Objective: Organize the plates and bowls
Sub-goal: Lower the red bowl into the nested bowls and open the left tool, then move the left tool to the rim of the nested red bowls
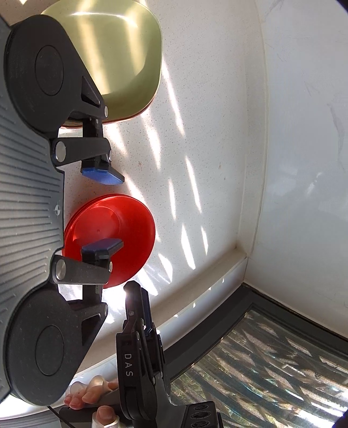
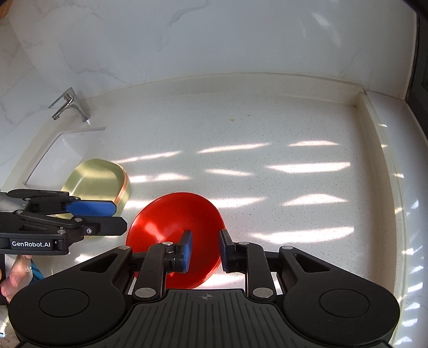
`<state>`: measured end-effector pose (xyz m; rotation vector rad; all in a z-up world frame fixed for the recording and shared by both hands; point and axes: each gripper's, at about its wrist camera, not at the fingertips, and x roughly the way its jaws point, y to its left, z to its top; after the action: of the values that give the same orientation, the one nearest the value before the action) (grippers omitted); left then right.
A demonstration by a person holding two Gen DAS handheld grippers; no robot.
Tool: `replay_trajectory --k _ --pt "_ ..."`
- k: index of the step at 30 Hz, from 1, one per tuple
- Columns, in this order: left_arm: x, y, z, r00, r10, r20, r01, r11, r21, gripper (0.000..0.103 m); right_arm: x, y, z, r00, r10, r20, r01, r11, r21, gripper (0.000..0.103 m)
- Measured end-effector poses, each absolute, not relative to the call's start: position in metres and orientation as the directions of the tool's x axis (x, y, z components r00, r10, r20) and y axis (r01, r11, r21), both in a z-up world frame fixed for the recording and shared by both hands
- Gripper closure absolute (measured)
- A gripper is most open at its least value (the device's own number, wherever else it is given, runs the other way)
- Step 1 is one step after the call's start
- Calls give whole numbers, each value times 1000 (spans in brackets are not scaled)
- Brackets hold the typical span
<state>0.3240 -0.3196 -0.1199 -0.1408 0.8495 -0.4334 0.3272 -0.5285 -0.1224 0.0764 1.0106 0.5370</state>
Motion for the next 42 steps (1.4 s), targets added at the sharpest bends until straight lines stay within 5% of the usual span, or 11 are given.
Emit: replay_trajectory --k 7,20,38,42 --pt "314 -315 -123 671 -377 -638 271 926 -263 43 323 -541 -131 461 464 -756 -353 878 324 82" --pt "309 -321 -149 670 -382 -636 221 921 -320 38 313 -552 -150 515 481 -709 -290 877 385 75" --pt "326 -322 -181 600 -429 -676 158 891 -425 40 318 -554 -179 457 539 -708 -241 841 485 73" --pt "330 -324 -189 581 -439 -686 139 883 -448 51 319 -553 -180 444 552 -705 -253 833 492 73"
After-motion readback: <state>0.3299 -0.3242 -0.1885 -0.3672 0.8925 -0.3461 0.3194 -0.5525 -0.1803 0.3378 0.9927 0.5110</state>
